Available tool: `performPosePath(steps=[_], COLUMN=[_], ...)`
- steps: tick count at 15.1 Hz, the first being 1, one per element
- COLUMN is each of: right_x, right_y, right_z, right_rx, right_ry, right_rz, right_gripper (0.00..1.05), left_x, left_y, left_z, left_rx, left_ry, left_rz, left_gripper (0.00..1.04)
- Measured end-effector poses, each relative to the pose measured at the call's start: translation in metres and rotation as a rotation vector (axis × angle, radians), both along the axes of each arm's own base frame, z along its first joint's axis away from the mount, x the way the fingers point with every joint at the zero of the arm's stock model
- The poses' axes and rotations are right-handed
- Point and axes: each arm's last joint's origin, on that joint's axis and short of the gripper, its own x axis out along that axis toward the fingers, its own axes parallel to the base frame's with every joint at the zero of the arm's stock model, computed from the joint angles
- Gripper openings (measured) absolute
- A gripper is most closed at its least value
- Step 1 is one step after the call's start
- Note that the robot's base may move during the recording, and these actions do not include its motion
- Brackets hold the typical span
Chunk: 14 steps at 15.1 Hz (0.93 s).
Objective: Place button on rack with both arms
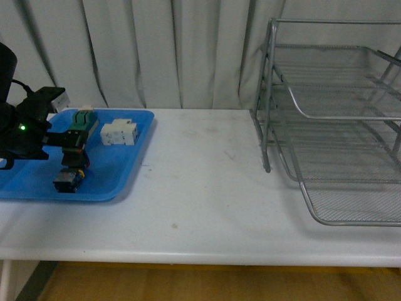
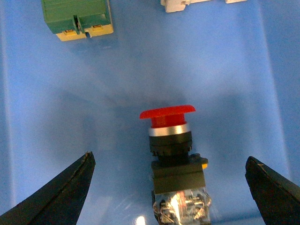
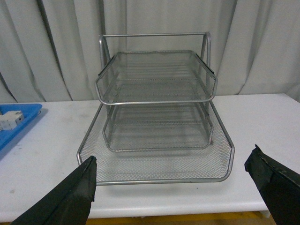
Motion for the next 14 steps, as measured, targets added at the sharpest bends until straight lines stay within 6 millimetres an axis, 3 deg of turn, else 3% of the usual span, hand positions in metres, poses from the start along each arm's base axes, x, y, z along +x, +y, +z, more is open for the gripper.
performPosePath(steps=[5, 6, 10, 12, 14], right_x=[0.000, 0.000, 0.000, 0.000, 0.000], right_y=[0.000, 0.000, 0.000, 0.000, 0.000], right_z=[0.000, 0.000, 0.000, 0.000, 0.000], right_rx=[0.000, 0.000, 0.000, 0.000, 0.000], right_ry=[0.000, 0.000, 0.000, 0.000, 0.000], right_rz=[0.000, 0.000, 0.000, 0.000, 0.000], right_gripper=[0.98, 0.98, 0.98, 0.98, 0.98], left_x=[0.014, 0.016, 0.007, -0.012, -0.036], left_y=[-0.006, -0.006, -0.005, -0.007, -0.005], left_z=[-0.031, -0.035, -0.035, -0.016, 0.032], left_rx=[0.034, 0.035, 0.011, -0.023, -0.058], left_ry=[0.026, 0.031, 0.033, 0.018, -0.103], left_rz=[0.012, 0.016, 0.037, 0.036, 0.025], left_gripper=[0.98, 0.94, 0.53, 0.38, 0.37])
